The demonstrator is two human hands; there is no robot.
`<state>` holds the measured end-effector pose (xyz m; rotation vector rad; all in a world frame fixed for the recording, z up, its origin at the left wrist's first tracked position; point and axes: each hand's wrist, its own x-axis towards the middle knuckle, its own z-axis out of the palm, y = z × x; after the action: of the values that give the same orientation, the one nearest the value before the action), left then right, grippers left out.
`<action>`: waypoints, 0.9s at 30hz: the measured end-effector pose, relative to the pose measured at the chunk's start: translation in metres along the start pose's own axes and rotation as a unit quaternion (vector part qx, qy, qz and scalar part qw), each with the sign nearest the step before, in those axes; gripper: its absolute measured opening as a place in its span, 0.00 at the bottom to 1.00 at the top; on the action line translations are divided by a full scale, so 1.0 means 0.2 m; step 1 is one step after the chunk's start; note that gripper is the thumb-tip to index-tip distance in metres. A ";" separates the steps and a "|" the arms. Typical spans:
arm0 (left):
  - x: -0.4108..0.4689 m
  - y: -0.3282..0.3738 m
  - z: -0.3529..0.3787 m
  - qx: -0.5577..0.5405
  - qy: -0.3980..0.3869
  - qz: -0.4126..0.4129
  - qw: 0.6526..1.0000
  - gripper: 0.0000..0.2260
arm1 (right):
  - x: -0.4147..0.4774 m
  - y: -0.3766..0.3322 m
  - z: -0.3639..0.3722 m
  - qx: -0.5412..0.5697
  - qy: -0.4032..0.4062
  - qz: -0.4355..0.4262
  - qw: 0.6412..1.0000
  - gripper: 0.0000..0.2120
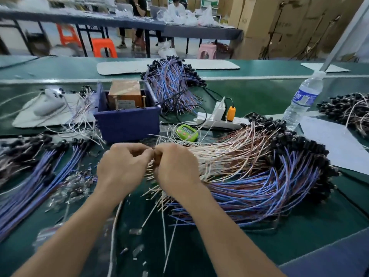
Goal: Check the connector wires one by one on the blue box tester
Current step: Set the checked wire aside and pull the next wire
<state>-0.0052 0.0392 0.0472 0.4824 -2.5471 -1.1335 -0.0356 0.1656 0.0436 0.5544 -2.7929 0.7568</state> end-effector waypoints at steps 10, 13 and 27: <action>0.12 -0.53 -0.42 0.160 0.231 -0.086 0.956 0.06 | 0.24 -0.52 0.44 0.096 -0.188 -0.028 0.977 0.06; 0.15 -0.70 -0.56 0.169 0.352 -0.091 0.916 0.08 | 0.30 -0.65 0.52 0.108 -0.223 -0.072 0.966 0.14; 0.22 -0.97 -0.63 0.102 0.295 -0.169 0.935 0.17 | 0.59 -1.11 0.76 0.029 -0.279 -0.189 0.941 0.16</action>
<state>0.0408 -0.1840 -0.0116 1.1548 -2.0928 -0.6704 -0.0675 -0.1265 0.0452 1.4704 -2.9891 0.6774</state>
